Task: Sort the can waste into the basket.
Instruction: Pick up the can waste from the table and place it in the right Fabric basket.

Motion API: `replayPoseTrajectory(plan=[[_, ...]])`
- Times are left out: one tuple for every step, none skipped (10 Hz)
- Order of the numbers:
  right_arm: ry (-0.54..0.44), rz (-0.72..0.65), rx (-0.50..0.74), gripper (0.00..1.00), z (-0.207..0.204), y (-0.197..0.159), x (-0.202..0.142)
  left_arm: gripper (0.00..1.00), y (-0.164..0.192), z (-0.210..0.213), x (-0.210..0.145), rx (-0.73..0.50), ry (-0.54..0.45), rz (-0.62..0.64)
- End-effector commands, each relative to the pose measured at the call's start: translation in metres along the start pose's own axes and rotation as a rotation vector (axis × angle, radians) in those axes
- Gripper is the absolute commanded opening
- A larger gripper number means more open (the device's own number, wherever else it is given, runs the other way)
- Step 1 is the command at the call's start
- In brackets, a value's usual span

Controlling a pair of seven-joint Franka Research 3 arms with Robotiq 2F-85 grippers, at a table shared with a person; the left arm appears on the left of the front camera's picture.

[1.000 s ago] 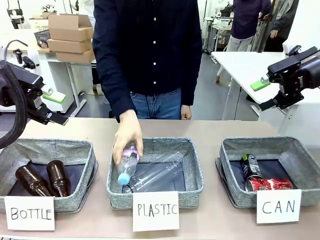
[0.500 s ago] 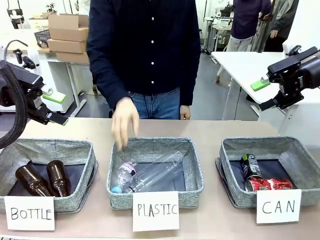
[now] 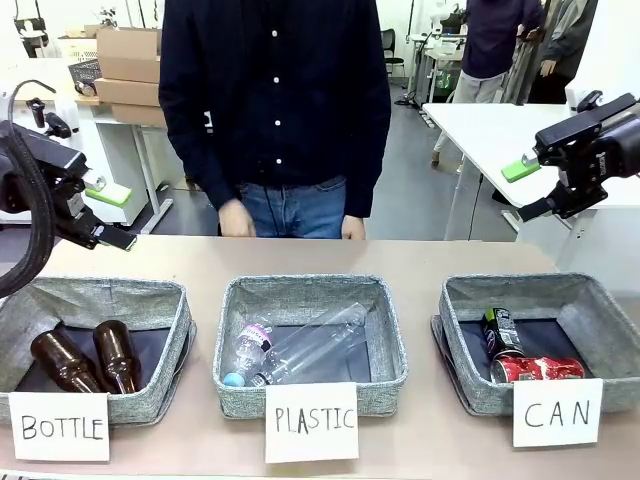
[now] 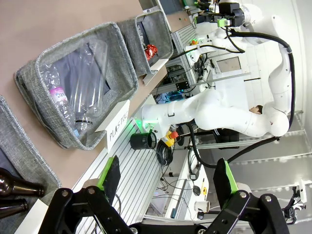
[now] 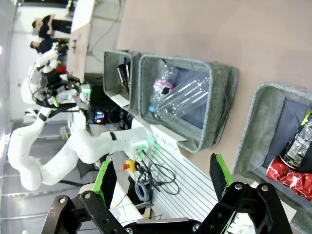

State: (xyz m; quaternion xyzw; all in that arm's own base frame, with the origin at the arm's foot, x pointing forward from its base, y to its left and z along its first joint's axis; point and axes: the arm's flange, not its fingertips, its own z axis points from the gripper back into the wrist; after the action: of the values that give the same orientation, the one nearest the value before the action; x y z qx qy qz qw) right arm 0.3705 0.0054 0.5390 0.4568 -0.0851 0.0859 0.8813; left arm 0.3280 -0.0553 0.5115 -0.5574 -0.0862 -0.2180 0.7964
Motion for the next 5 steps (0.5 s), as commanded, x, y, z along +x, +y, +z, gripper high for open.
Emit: replayPoseTrajectory(plan=[[-0.01, 0.026, -0.006, 1.0, 0.0012, -0.0018, -0.0004, 1.0, -0.0007, 0.0028, -0.0022, -0.001, 0.009, -0.011], [-0.01, 0.026, -0.006, 1.0, 0.0012, -0.0018, -0.0004, 1.0, -0.0007, 0.0028, -0.0022, -0.001, 0.009, -0.011], [-0.01, 0.026, -0.006, 1.0, 0.0012, -0.0018, -0.0004, 1.0, -0.0007, 0.0028, -0.0022, -0.001, 0.009, -0.011], [-0.01, 0.026, -0.006, 1.0, 0.0012, -0.0018, -0.0004, 1.0, -0.0007, 0.0028, -0.0022, -0.001, 0.009, -0.011], [-0.01, 0.026, -0.006, 1.0, 0.0012, -0.0018, -0.0004, 1.0, -0.0007, 0.0028, -0.0022, -0.001, 0.009, -0.011]])
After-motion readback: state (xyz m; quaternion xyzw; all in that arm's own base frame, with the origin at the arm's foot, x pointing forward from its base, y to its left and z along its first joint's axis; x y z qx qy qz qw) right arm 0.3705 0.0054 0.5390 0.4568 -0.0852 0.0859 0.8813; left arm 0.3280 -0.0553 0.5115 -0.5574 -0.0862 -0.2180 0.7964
